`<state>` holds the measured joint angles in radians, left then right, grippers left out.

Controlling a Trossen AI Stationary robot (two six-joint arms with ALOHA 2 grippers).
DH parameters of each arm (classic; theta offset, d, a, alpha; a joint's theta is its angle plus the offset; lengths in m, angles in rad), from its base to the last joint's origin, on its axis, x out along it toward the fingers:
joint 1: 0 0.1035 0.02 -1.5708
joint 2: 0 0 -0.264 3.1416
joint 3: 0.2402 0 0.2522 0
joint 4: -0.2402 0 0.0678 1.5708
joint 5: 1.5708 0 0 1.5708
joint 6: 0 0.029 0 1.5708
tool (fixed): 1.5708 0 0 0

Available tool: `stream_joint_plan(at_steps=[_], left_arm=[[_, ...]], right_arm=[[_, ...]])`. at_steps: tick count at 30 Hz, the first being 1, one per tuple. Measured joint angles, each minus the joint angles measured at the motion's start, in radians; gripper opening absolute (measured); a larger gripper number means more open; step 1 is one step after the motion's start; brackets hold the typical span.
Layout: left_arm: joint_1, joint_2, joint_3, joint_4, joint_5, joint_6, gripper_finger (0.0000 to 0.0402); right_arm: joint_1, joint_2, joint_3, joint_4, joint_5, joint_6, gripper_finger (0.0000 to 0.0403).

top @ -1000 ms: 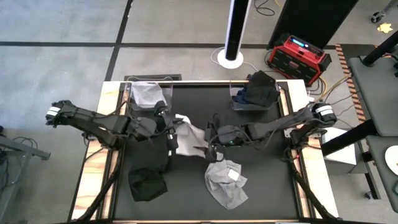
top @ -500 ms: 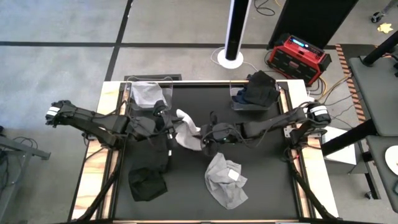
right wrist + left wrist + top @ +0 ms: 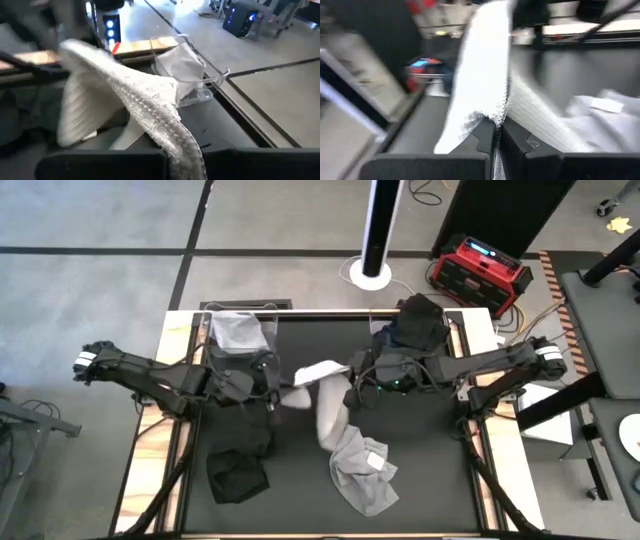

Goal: Sort towels by color in basket
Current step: Put the light gray towel into the left transparent bin

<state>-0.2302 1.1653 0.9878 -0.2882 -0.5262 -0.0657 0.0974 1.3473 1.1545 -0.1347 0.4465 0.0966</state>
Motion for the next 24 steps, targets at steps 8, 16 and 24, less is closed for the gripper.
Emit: stream_joint_plan(at_steps=[8,16,24], left_arm=[[0.001,0.068,0.0,0.131,0.017,-0.02,0.0003],[0.01,0.15,0.0,0.217,-0.011,-0.015,0.0065],[0.01,0.227,0.0,0.274,0.147,0.007,0.0179]], right_arm=[[-0.006,0.032,-0.001,0.093,-0.008,-0.001,0.0009],[-0.01,0.062,-0.001,0.182,-0.009,-0.01,0.0009],[-0.022,0.062,-0.001,0.272,-0.008,-0.045,0.0009]])
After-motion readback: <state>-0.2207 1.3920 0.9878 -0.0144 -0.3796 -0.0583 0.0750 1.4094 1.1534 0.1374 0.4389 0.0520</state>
